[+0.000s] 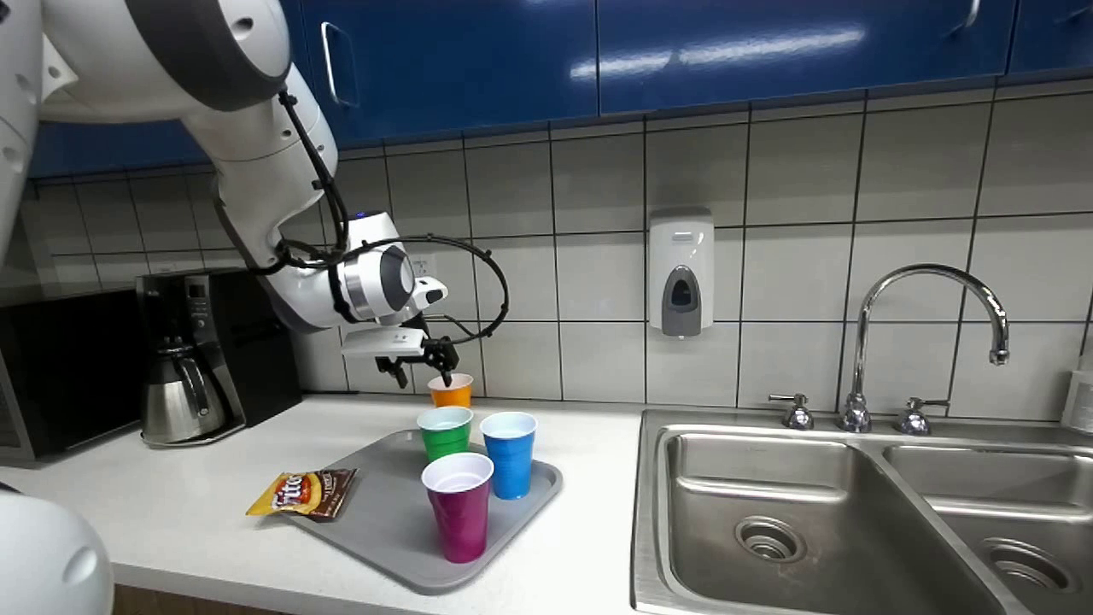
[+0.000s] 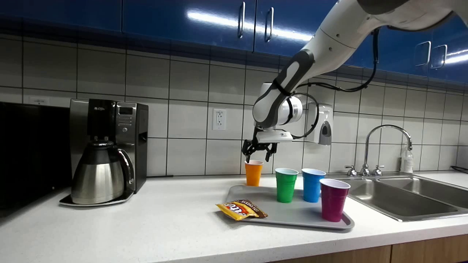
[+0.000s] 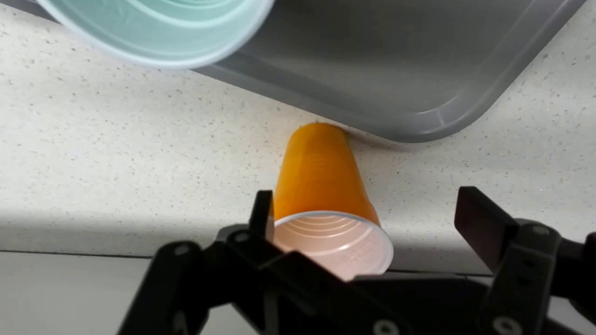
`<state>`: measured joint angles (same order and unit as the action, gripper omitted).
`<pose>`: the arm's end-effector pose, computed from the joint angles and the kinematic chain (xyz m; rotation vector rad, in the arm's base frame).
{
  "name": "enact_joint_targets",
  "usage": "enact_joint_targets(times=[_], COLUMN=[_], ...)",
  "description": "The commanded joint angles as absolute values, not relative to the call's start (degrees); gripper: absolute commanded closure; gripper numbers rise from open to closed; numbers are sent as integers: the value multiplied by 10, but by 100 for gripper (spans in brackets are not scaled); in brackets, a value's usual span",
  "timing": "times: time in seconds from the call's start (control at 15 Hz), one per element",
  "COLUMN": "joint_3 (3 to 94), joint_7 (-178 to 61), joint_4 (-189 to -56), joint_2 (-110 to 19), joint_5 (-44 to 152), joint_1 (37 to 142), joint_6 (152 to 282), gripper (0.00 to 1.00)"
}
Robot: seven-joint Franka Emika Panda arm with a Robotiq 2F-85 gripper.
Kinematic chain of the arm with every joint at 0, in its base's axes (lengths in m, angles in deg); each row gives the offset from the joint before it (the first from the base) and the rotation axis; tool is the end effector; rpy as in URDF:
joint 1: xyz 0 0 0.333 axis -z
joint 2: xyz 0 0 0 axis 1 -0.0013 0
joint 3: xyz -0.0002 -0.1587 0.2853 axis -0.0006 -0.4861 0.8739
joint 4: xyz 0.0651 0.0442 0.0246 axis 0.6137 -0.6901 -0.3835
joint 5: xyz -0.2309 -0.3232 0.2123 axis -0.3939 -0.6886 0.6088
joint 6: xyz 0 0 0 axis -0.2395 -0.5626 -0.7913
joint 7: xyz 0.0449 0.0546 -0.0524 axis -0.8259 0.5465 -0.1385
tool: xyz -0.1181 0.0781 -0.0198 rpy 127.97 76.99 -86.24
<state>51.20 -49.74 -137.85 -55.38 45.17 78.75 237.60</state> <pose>0.7139 0.1345 0.2372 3.0326 0.1771 0.5915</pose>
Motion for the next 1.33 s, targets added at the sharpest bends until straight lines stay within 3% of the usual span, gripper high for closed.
enact_joint_targets(times=[0.0,1.27], joint_3=[504,494], joint_7=[-483,-486], joint_4=[-1327,-1203], joint_2=[-586,-683], joint_5=[459,471], joint_1=[774,760], joint_6=[2363,2356], gripper=[0,0])
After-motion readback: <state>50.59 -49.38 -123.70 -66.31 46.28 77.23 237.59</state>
